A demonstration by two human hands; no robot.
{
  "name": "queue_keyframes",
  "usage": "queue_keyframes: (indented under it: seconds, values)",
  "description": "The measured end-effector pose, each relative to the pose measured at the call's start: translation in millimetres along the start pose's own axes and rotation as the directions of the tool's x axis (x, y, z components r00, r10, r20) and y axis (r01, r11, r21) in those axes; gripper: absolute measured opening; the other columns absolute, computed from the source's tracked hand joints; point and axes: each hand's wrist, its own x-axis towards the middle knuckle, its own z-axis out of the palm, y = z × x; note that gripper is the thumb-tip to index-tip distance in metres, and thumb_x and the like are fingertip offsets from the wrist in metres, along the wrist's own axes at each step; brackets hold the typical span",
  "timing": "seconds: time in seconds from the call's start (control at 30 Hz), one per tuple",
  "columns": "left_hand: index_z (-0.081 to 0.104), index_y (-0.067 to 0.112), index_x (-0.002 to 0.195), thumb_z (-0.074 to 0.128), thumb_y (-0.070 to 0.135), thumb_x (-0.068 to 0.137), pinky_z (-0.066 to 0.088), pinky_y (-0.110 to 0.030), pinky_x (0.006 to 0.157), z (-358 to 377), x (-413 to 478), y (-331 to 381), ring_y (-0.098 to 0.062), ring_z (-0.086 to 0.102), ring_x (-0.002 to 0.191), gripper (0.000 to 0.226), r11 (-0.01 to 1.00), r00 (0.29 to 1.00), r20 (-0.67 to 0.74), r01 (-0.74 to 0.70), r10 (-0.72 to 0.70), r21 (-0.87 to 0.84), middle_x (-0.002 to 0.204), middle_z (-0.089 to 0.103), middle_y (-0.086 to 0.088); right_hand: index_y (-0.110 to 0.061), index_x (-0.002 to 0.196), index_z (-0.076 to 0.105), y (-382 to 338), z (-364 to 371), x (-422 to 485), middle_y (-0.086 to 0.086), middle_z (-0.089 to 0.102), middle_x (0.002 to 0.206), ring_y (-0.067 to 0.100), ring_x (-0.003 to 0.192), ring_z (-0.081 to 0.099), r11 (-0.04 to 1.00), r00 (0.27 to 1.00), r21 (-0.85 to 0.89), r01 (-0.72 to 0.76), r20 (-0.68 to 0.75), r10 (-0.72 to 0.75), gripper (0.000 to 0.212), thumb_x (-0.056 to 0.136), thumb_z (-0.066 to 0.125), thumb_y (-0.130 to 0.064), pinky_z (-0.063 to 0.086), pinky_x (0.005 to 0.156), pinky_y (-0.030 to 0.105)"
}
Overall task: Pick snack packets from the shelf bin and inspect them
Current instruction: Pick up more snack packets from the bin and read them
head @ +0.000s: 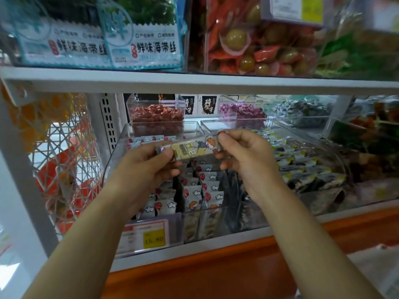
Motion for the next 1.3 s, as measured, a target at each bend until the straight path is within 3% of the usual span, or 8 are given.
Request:
queue_keyframes:
  seconds: [0.17, 0.27, 0.4, 0.67, 0.93, 1.03, 1.17, 1.3]
  values:
    - [0.066, 0.006, 0.094, 0.059, 0.014, 0.074, 0.052, -0.014, 0.058, 2, -1, 1, -0.008, 0.068, 0.068, 0.023, 0.999, 0.998, 0.063, -0.009, 0.012, -0.034, 0.076, 0.073, -0.003, -0.008, 0.076, 0.065, -2, -7, 2, -0.001, 0.067, 0.061, 0.009, 0.05, 0.06, 0.975, 0.995, 0.2, -0.1, 0.024, 0.097, 0.014, 0.088, 0.058, -0.007, 0.045, 0.04, 0.019]
    - [0.071, 0.011, 0.071, 0.06, 0.017, 0.068, 0.053, -0.014, 0.057, 5, -2, 2, -0.009, 0.068, 0.065, 0.013, 0.996, 0.996, 0.091, -0.009, 0.017, -0.088, 0.069, 0.071, -0.003, -0.008, 0.074, 0.066, -1, -14, 3, 0.0, 0.068, 0.06, 0.01, 0.049, 0.06, 0.955, 0.991, 0.264, -0.133, 0.012, 0.135, 0.018, 0.089, 0.056, -0.006, 0.046, 0.04, 0.018]
    - [0.072, 0.018, 0.054, 0.057, 0.02, 0.072, 0.053, -0.014, 0.058, 9, -4, 3, -0.009, 0.069, 0.066, 0.024, 0.988, 0.993, 0.117, -0.001, 0.019, -0.152, 0.066, 0.071, 0.0, -0.008, 0.074, 0.07, 0, -19, 3, 0.0, 0.069, 0.062, 0.009, 0.049, 0.06, 0.947, 0.989, 0.289, -0.141, 0.006, 0.146, 0.022, 0.09, 0.055, -0.009, 0.047, 0.042, 0.018]
    - [0.059, 0.01, 0.065, 0.059, 0.02, 0.075, 0.052, -0.017, 0.05, 11, 1, -3, -0.01, 0.063, 0.052, 0.014, 0.953, 0.997, 0.001, 0.071, -0.074, -0.295, 0.057, 0.061, -0.003, -0.001, 0.088, 0.067, 4, -21, 5, 0.002, 0.068, 0.061, 0.009, 0.051, 0.063, 0.913, 0.98, 0.359, -0.195, 0.049, 0.191, 0.022, 0.076, 0.062, -0.018, 0.051, 0.046, 0.016]
    - [0.061, 0.009, 0.083, 0.054, 0.018, 0.087, 0.044, -0.014, 0.04, 5, 2, 0, -0.008, 0.052, 0.045, 0.012, 0.897, 0.981, 0.007, 0.183, -0.196, -0.403, 0.063, 0.06, -0.003, 0.003, 0.085, 0.061, 7, -24, 6, 0.008, 0.07, 0.066, 0.015, 0.06, 0.068, 0.921, 0.982, 0.356, -0.158, 0.151, 0.11, 0.012, 0.074, 0.058, 0.004, 0.055, 0.056, 0.019]
    - [0.074, 0.014, 0.067, 0.053, 0.017, 0.089, 0.048, -0.016, 0.044, 3, 2, 1, -0.009, 0.056, 0.048, 0.03, 0.931, 0.985, 0.001, 0.163, -0.172, -0.327, 0.06, 0.062, -0.002, 0.0, 0.084, 0.062, 9, -24, 5, 0.006, 0.07, 0.067, 0.016, 0.059, 0.068, 0.962, 0.992, 0.257, -0.097, 0.103, 0.073, 0.016, 0.085, 0.051, 0.011, 0.055, 0.055, 0.021]
    - [0.073, 0.016, 0.102, 0.051, 0.012, 0.091, 0.054, -0.019, 0.057, 1, 1, 0, -0.012, 0.065, 0.066, 0.025, 0.974, 0.995, 0.074, 0.078, -0.064, -0.212, 0.08, 0.07, -0.006, -0.006, 0.078, 0.068, 8, -22, 6, 0.01, 0.068, 0.073, 0.017, 0.062, 0.065, 0.974, 0.998, 0.223, -0.037, 0.05, 0.026, 0.012, 0.085, 0.059, -0.005, 0.052, 0.05, 0.022]
    - [0.069, 0.015, 0.11, 0.057, 0.011, 0.077, 0.055, -0.02, 0.067, 1, -1, 1, -0.015, 0.067, 0.079, 0.035, 0.983, 0.993, 0.121, 0.018, 0.004, -0.181, 0.099, 0.072, -0.009, -0.011, 0.086, 0.068, 11, -23, 6, 0.008, 0.068, 0.081, 0.015, 0.067, 0.064, 0.995, 0.999, 0.093, 0.037, -0.014, -0.036, 0.008, 0.081, 0.065, -0.017, 0.051, 0.054, 0.021]
